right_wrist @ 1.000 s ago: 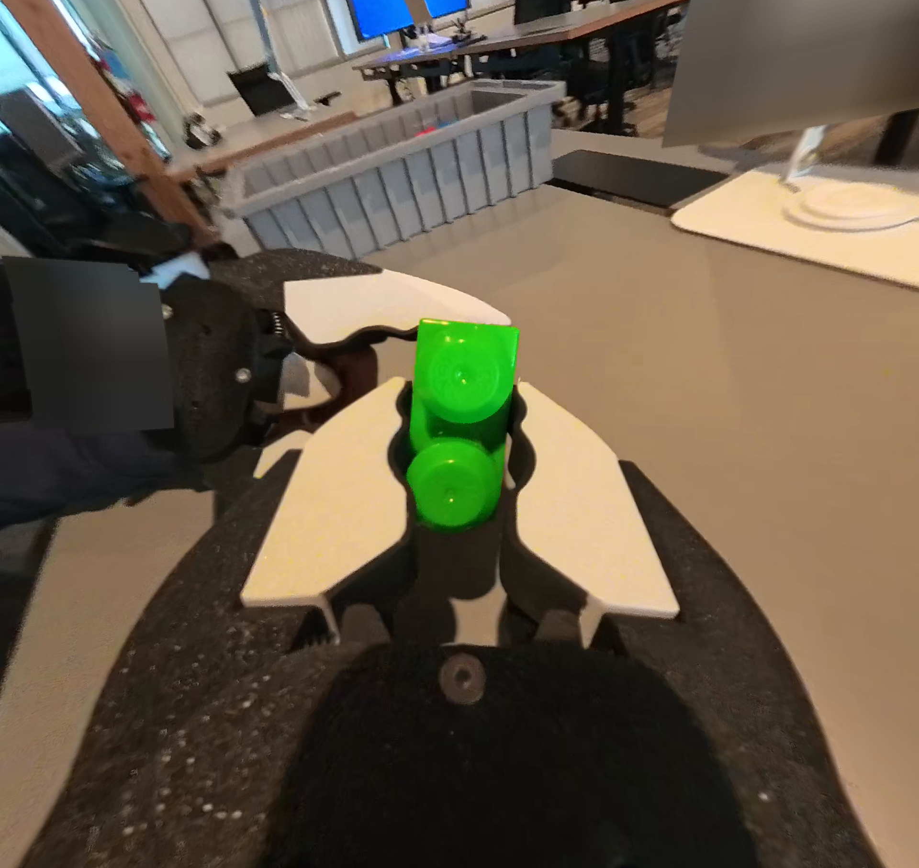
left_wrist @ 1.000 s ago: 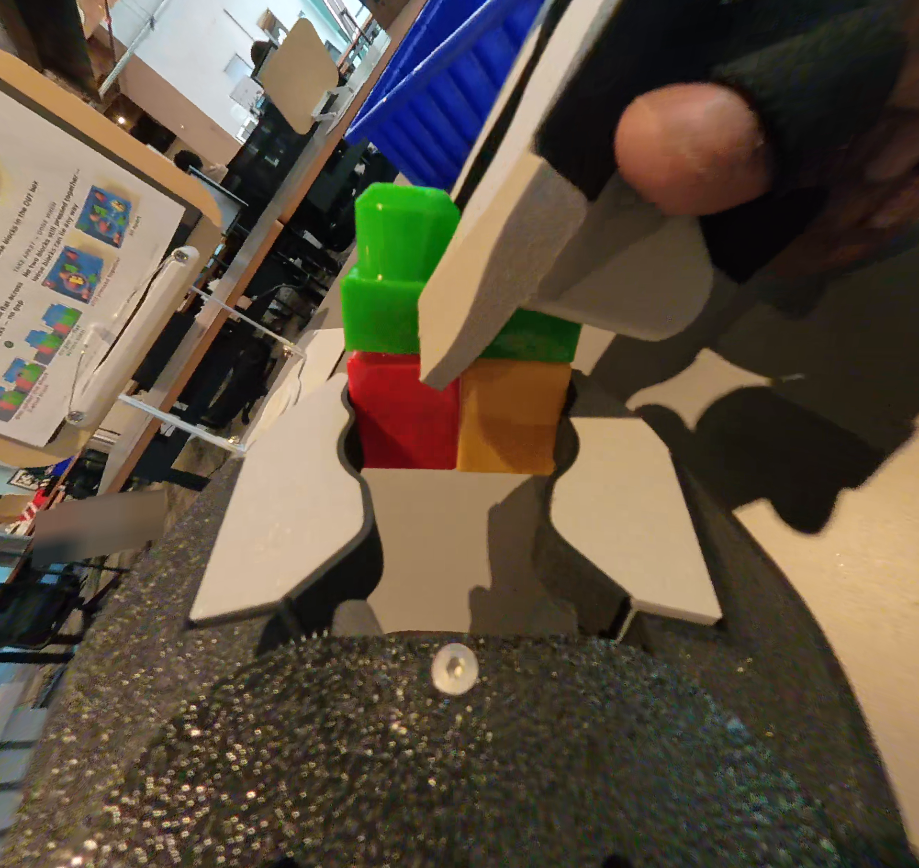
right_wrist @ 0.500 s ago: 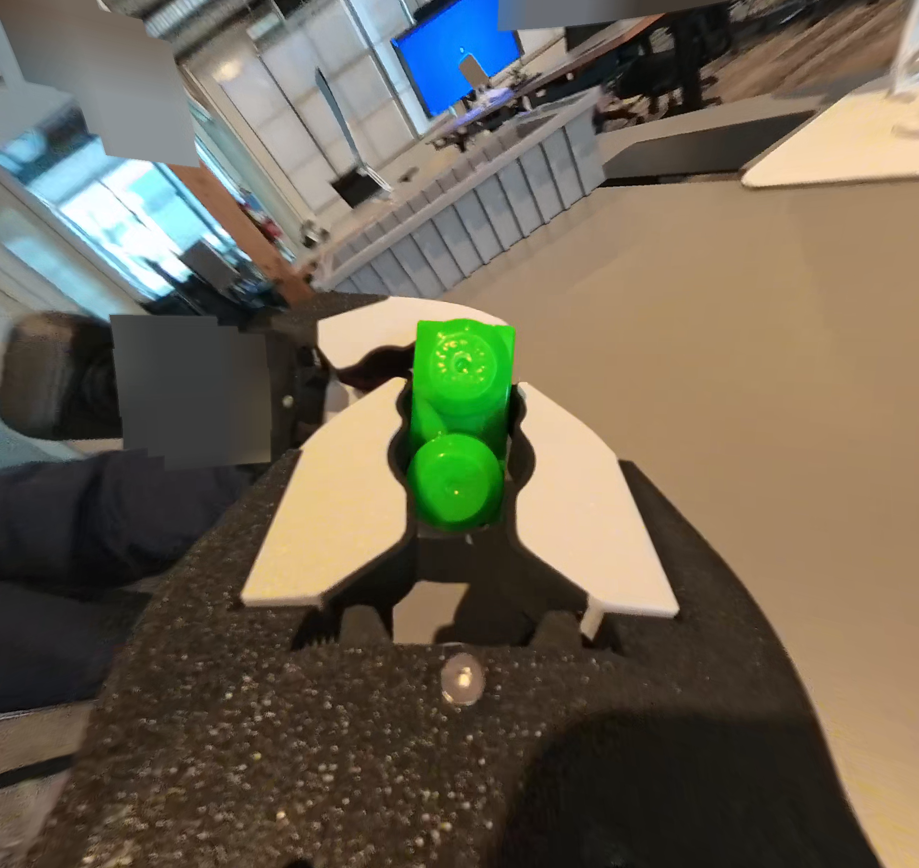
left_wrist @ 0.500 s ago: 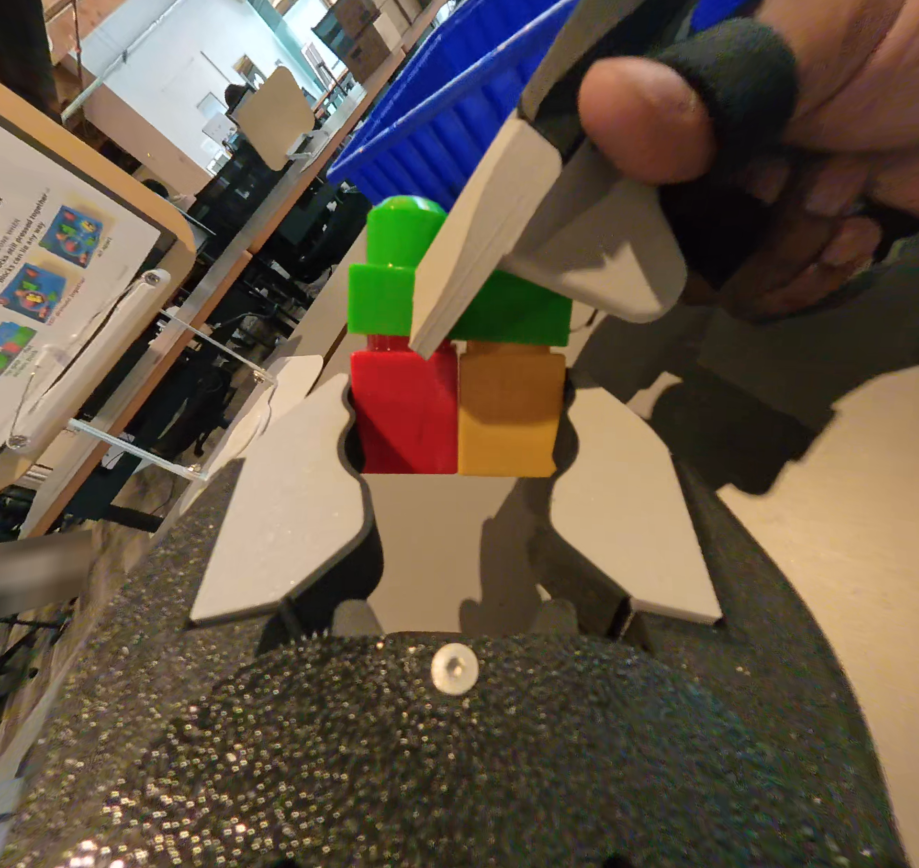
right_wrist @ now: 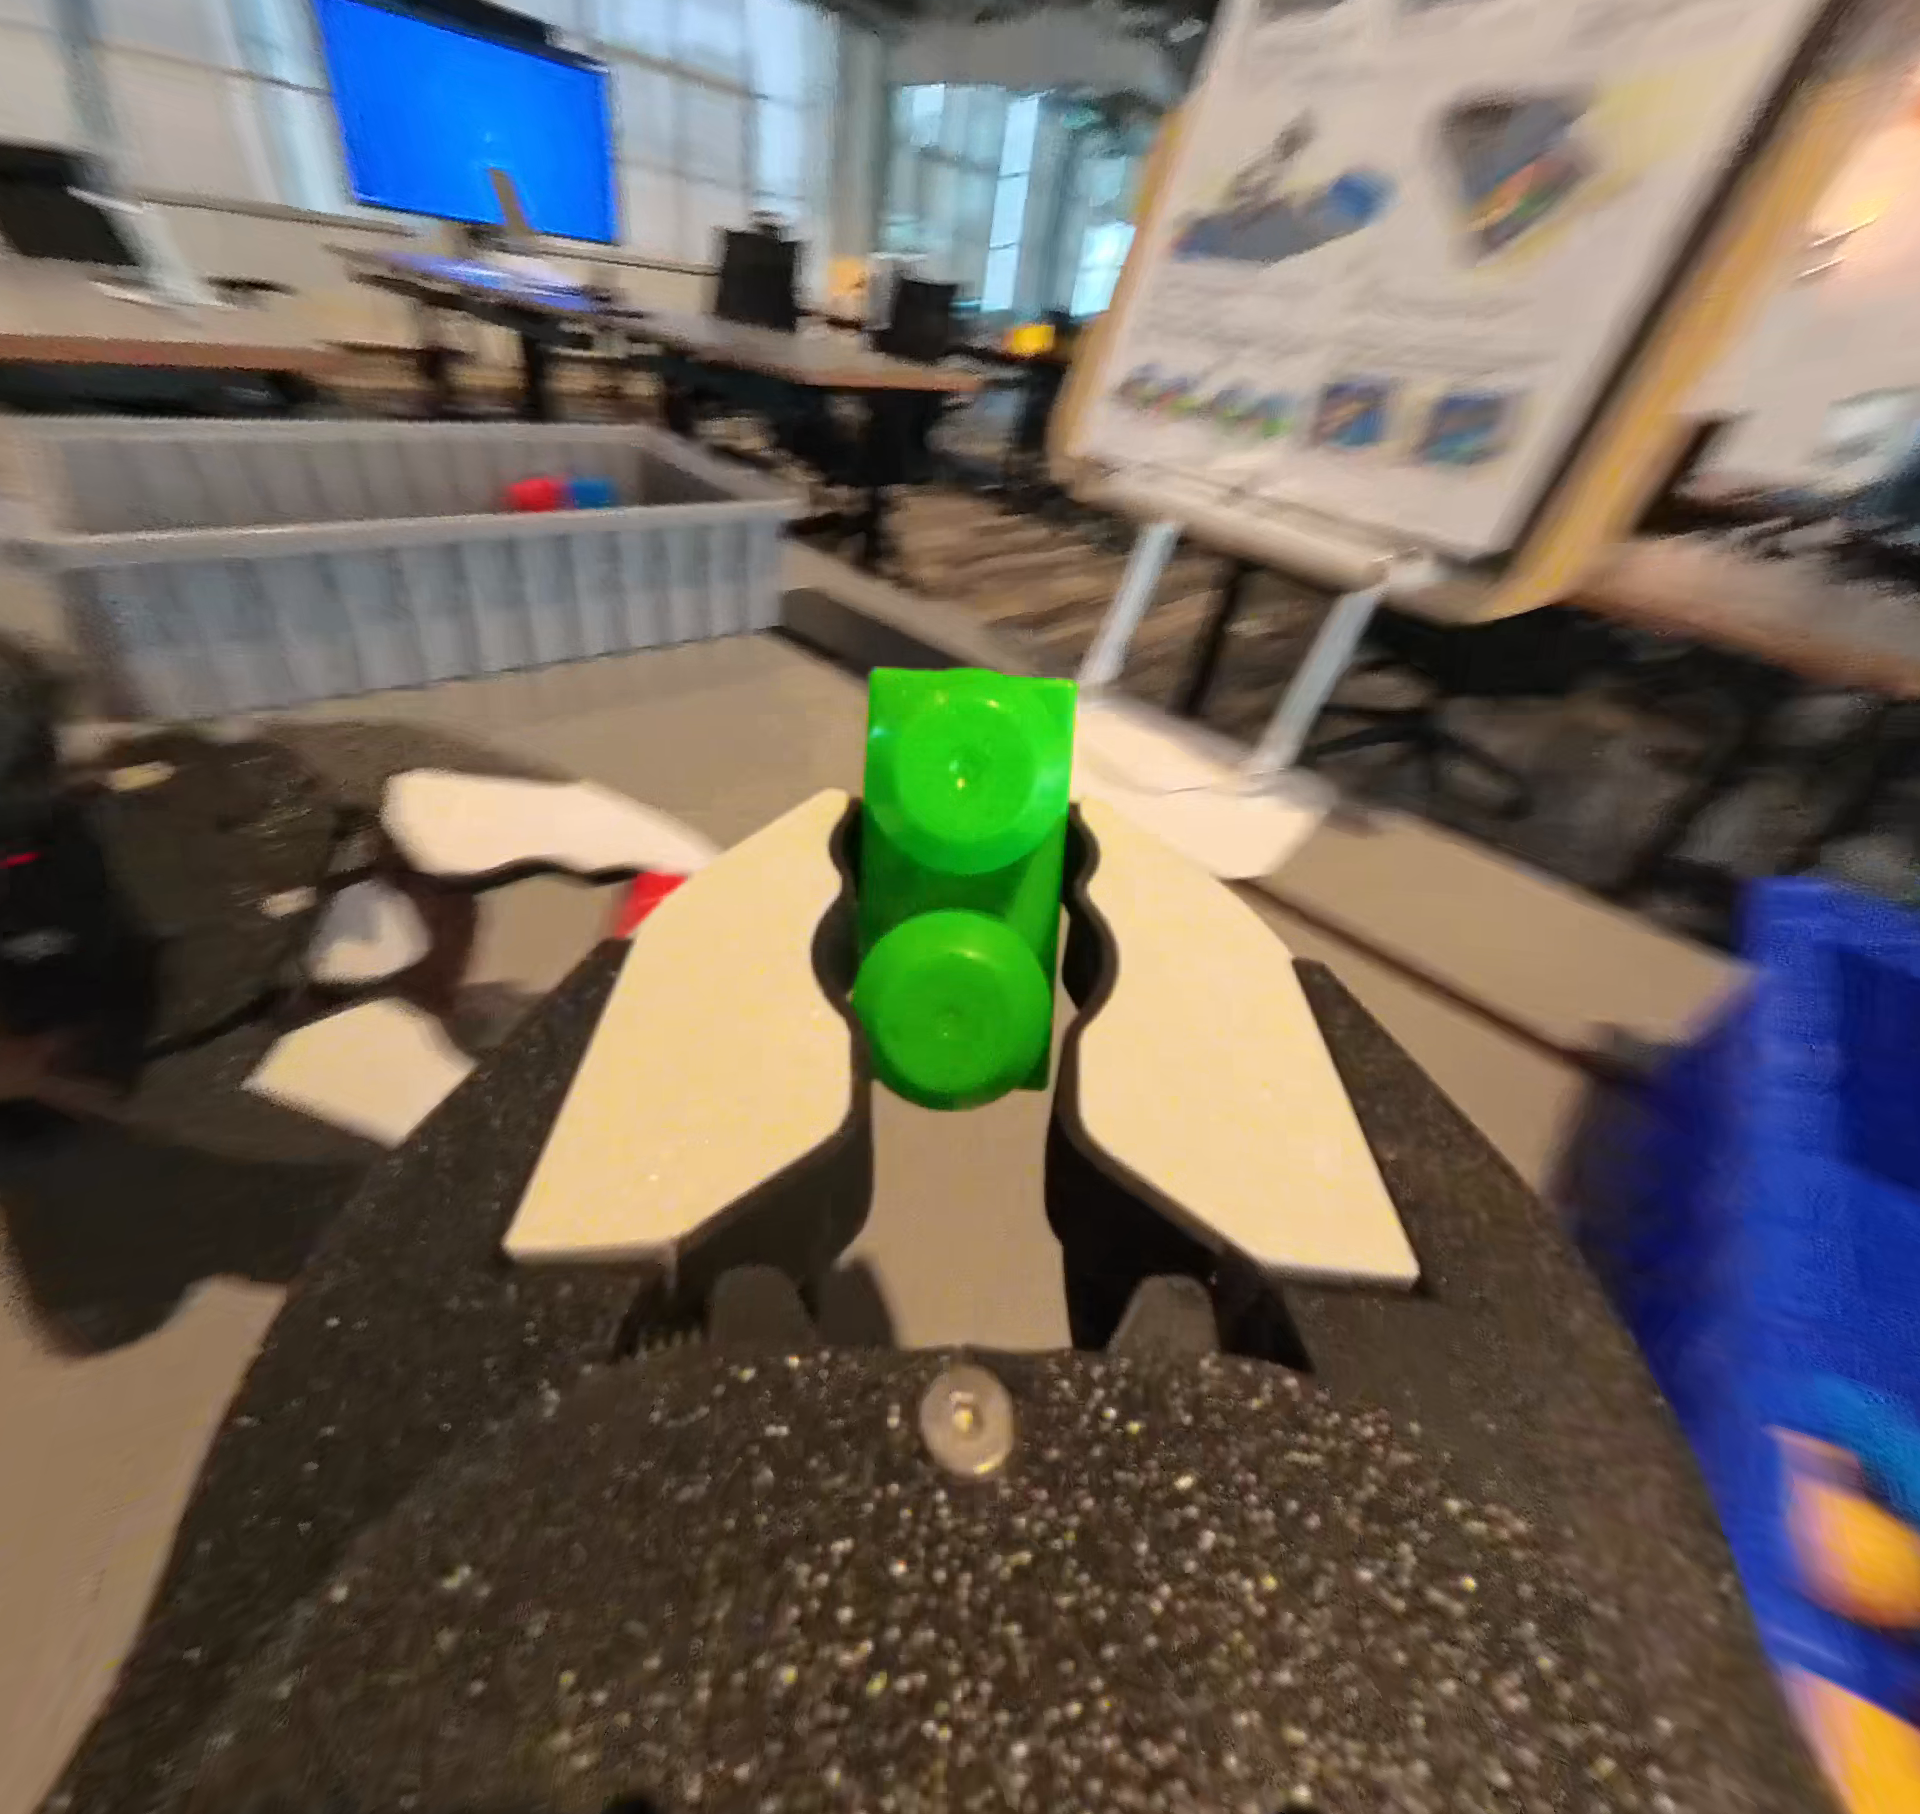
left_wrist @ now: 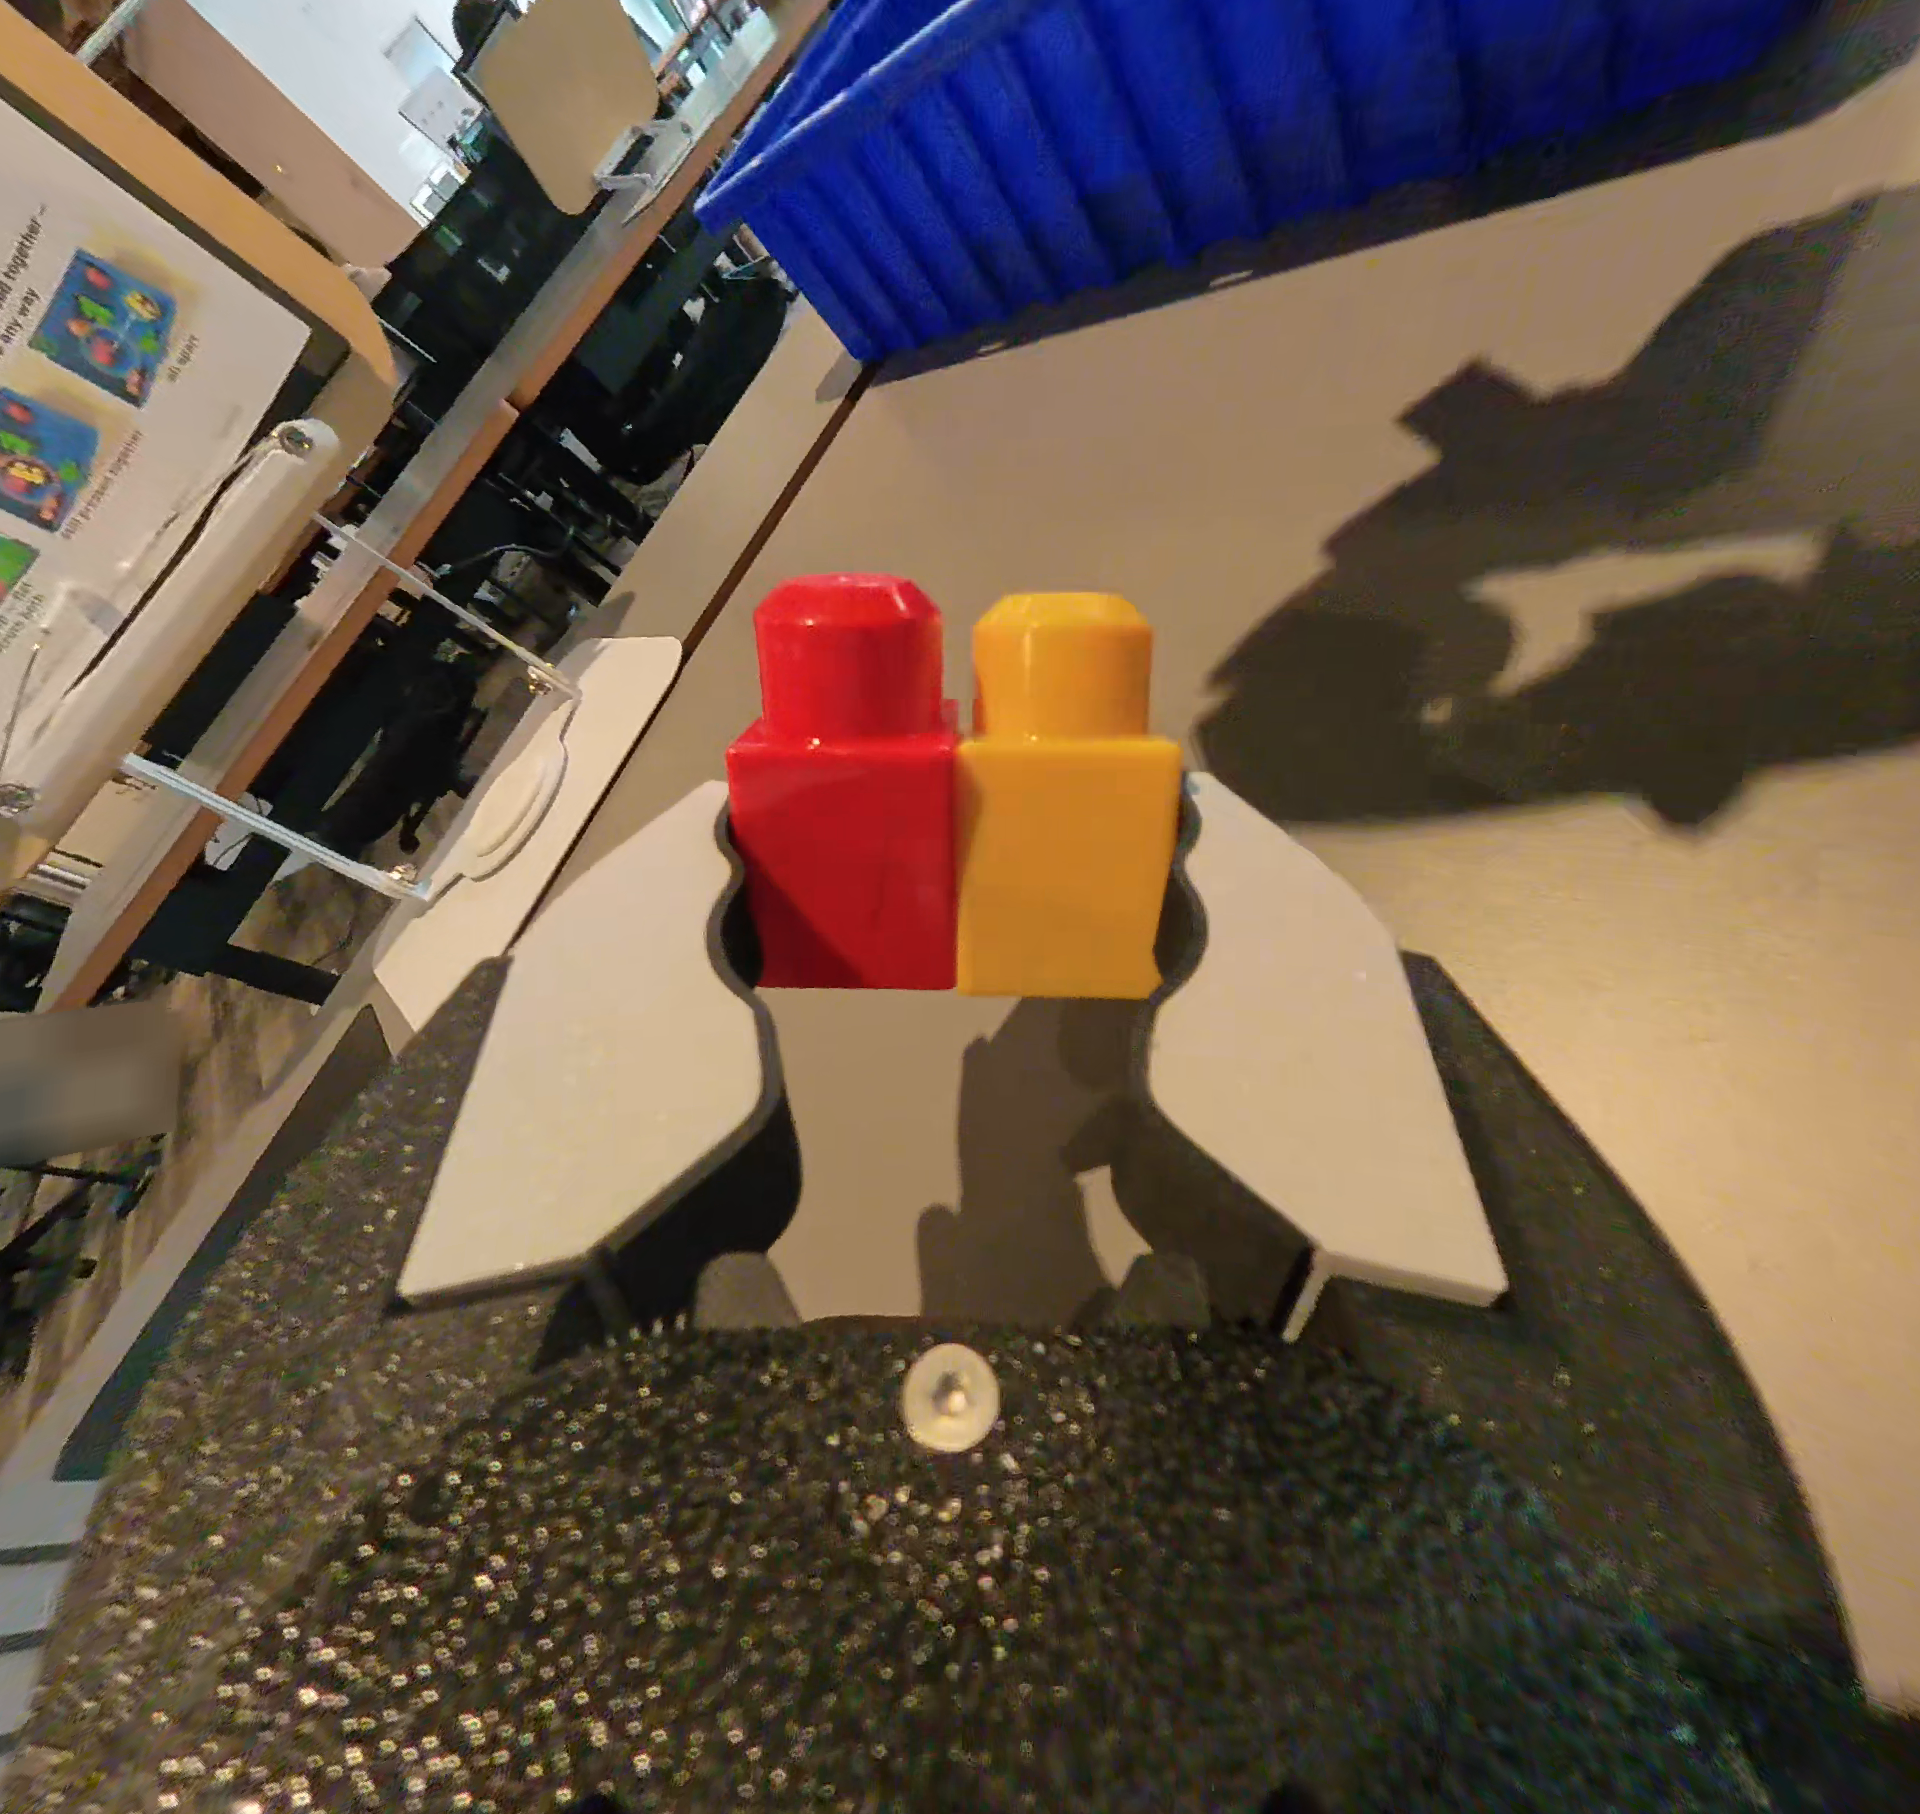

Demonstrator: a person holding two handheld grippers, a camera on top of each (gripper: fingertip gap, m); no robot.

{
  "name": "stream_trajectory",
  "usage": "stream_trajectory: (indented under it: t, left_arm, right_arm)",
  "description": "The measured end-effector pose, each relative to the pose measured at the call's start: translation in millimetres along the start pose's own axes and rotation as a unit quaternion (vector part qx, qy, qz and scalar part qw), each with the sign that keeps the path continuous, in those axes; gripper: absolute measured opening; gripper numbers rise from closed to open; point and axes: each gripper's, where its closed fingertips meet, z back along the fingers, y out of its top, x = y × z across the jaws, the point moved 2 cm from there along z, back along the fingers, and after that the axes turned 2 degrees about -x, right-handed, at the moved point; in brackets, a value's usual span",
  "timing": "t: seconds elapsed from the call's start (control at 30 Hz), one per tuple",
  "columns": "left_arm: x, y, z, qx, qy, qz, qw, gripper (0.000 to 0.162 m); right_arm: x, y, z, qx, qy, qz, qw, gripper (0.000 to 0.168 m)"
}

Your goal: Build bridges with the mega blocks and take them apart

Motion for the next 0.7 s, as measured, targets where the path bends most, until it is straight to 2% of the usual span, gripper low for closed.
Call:
stream_trajectory:
  t: [0.07,0.13,0.23,0.3,0.37,0.47,0.57,0.63,0.7]
  left_arm:
    - [2.5,1.2,-0.3,0.0,-0.003,-0.007,1.0,0.074]
    - [5.7,3.1,-0.6,0.001,-0.005,-0.014,1.0,0.074]
    - [9.9,6.2,-0.7,0.001,-0.008,-0.027,1.0,0.074]
    - [11.3,8.0,-0.4,0.003,-0.01,-0.03,0.999,0.074]
    - [11.6,8.0,-1.1,0.003,-0.013,-0.027,1.0,0.074]
    - [10.6,6.5,-2.2,0.002,-0.017,-0.018,1.0,0.074]
    - [8.8,6.9,-1.6,0.006,-0.02,-0.006,1.0,0.074]
    - [7.5,8.3,-0.6,0.011,-0.02,0.002,1.0,0.074]
    - [5.6,10.8,0.7,0.017,-0.017,0.006,1.0,0.074]
  right_arm:
    - [45.0,23.2,20.9,-0.009,-0.103,0.047,0.994,0.036]
    - [101.0,19.6,40.4,-0.094,-0.188,0.06,0.976,0.036]
    - [179.4,-25.5,66.4,-0.226,-0.238,-0.018,0.944,0.036]
    - [209.6,-66.4,77.9,-0.292,-0.231,-0.088,0.924,0.037]
    - [225.2,-92.1,84.2,-0.33,-0.229,-0.129,0.907,0.037]
    - [233.6,-87.6,87.5,-0.308,-0.255,-0.124,0.908,0.044]
    - [234.4,-86.6,87.2,-0.309,-0.267,-0.106,0.907,0.065]
    - [232.3,-71.5,86.1,-0.273,-0.28,-0.079,0.917,0.068]
    - [212.0,-42.0,79.2,-0.218,-0.267,-0.039,0.938,0.067]
